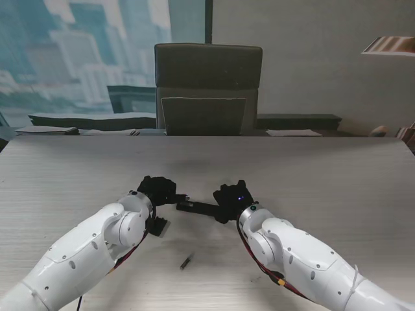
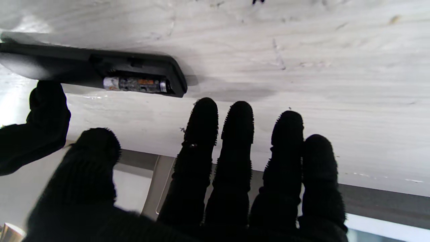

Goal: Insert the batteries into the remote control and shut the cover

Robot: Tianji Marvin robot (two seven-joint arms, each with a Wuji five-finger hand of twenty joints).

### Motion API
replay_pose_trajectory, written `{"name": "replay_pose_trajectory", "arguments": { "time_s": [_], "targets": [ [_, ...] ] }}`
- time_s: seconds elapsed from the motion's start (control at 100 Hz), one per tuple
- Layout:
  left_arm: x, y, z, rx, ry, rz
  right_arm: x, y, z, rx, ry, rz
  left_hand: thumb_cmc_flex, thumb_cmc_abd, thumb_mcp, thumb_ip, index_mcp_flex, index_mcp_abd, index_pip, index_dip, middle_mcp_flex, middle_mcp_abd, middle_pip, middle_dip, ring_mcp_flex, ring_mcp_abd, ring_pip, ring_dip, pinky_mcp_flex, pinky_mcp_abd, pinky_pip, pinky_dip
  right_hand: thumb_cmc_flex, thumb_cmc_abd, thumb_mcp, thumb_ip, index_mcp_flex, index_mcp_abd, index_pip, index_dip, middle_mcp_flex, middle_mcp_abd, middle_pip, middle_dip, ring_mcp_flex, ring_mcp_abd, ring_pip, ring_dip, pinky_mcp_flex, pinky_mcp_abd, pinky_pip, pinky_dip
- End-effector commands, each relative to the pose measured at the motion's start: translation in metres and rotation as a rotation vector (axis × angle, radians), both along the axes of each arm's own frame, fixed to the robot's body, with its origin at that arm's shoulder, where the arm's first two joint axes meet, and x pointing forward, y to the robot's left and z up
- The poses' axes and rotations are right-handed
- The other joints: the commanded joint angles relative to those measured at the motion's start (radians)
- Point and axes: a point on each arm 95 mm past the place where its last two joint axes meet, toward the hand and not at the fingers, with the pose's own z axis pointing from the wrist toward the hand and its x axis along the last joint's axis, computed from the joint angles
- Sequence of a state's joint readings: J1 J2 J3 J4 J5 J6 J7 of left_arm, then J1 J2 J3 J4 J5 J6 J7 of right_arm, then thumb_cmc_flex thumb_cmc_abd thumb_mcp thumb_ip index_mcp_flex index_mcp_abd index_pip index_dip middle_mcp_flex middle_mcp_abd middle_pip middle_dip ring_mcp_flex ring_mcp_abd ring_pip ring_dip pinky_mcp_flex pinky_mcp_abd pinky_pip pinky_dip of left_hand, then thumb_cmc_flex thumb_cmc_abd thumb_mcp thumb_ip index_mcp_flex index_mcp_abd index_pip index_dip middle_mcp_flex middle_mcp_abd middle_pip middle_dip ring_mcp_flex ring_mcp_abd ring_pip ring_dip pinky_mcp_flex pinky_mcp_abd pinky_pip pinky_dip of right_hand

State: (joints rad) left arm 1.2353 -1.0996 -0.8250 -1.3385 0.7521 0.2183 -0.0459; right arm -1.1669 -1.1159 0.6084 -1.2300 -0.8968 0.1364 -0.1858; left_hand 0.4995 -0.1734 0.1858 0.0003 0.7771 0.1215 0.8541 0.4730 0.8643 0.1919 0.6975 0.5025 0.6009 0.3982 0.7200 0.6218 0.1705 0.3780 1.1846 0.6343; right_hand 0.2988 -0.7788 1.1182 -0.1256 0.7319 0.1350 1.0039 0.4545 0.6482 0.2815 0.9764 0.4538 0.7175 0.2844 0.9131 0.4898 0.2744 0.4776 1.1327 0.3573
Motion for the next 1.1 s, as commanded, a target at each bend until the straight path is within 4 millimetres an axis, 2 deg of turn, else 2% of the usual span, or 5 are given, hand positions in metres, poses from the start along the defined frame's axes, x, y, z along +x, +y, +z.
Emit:
{"name": "replay_pose_trajectory", "arguments": {
  "time_s": [0.0, 0.21, 0.41, 0.81, 1.09],
  "targets": [
    [0.002, -0.002, 0.003, 0.008, 0.011, -0.007, -0.011, 0.0, -0.015, -0.016, 0.053, 0.004, -0.041, 0.002, 0.0, 0.028, 0.043, -0.018, 0.043, 0.026, 0.035, -0.017, 0.043, 0.026, 0.029, 0.034, 0.03, -0.004, 0.01, 0.028, 0.011, 0.014, 0.014, -0.012, 0.03, 0.011, 0.067, -0.065, -0.005, -0.007, 0.007, 0.023, 0.01, 0.005, 0.01, 0.031, 0.011, 0.013, 0.001, 0.031, 0.024, 0.012],
    [0.002, -0.007, -0.003, 0.034, 0.04, -0.022, -0.012, 0.002, -0.016, -0.013, 0.061, 0.002, -0.058, 0.043, -0.035, 0.018, 0.077, -0.024, 0.098, 0.046, 0.077, -0.018, 0.079, 0.038, 0.04, 0.038, 0.038, -0.01, 0.02, 0.033, 0.014, 0.015, 0.013, -0.009, 0.029, 0.011, 0.071, -0.068, -0.003, 0.003, 0.006, 0.024, 0.009, 0.005, 0.012, 0.031, 0.011, 0.012, 0.0, 0.032, 0.023, 0.012],
    [0.004, -0.011, -0.008, 0.086, 0.07, -0.03, -0.011, 0.002, -0.016, -0.012, 0.066, 0.003, -0.069, 0.07, -0.069, 0.013, 0.067, -0.017, 0.087, 0.039, 0.068, -0.016, 0.068, 0.033, 0.031, 0.034, 0.025, -0.023, 0.014, 0.03, 0.006, 0.012, 0.013, -0.006, 0.029, 0.011, 0.07, -0.066, -0.004, 0.007, 0.007, 0.024, 0.007, 0.004, 0.011, 0.032, 0.01, 0.011, 0.0, 0.032, 0.023, 0.013],
    [0.01, -0.018, -0.017, 0.093, 0.099, -0.025, -0.008, 0.005, -0.016, -0.009, 0.073, 0.008, -0.064, 0.078, -0.122, 0.026, 0.058, -0.008, 0.047, 0.02, 0.053, -0.012, 0.044, 0.024, 0.022, 0.029, 0.005, -0.043, 0.005, 0.023, -0.015, 0.0, 0.012, -0.003, 0.028, 0.012, 0.071, -0.065, -0.006, 0.012, 0.007, 0.024, 0.006, 0.004, 0.01, 0.031, 0.01, 0.011, 0.001, 0.031, 0.023, 0.013],
    [0.015, -0.027, -0.021, 0.124, 0.145, -0.026, -0.008, 0.005, -0.016, -0.01, 0.072, 0.004, -0.071, 0.101, -0.146, 0.037, 0.047, -0.029, 0.172, 0.079, 0.071, -0.025, 0.091, 0.047, 0.038, 0.032, 0.034, -0.033, 0.017, 0.027, -0.005, 0.003, 0.012, -0.001, 0.028, 0.012, 0.074, -0.066, -0.004, 0.016, 0.008, 0.025, 0.006, 0.004, 0.012, 0.031, 0.011, 0.011, 0.003, 0.03, 0.024, 0.014]
  ]
}}
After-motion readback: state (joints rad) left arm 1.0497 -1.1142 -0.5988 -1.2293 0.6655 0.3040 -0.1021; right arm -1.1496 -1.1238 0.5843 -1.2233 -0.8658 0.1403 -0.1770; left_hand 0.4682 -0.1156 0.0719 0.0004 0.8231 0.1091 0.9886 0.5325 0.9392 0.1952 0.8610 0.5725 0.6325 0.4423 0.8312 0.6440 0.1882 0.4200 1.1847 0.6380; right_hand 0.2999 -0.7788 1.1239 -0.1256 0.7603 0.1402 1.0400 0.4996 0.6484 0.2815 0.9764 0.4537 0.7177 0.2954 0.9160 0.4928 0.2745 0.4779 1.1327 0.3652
